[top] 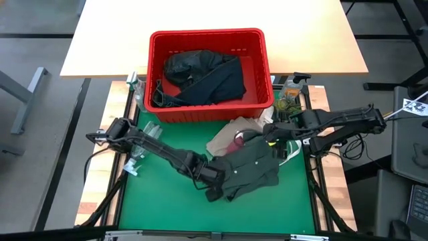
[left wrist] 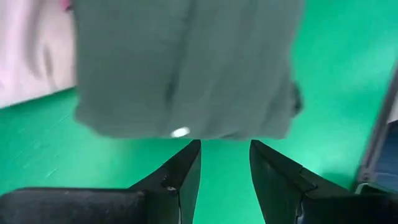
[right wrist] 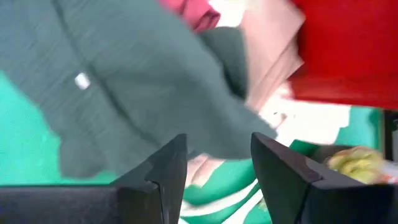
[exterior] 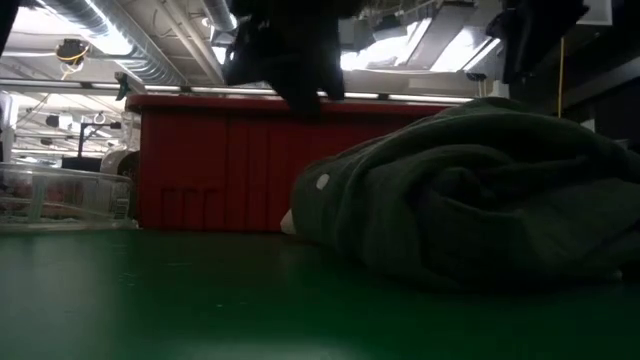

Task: Fold laundry
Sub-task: Fold the green polo shirt

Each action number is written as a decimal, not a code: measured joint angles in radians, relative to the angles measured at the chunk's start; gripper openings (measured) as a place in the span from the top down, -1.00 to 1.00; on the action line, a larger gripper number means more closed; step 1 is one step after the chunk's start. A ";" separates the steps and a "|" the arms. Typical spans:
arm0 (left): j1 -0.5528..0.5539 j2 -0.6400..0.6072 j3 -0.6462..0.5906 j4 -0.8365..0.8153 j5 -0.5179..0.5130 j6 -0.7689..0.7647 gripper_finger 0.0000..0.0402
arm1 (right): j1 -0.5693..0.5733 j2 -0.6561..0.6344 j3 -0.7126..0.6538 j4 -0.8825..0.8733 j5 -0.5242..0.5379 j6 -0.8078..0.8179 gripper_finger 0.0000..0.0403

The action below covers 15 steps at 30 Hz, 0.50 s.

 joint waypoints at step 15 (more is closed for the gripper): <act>-0.162 0.117 0.000 0.249 -0.210 0.035 0.35 | 0.150 0.003 0.000 -0.074 -0.122 0.153 0.12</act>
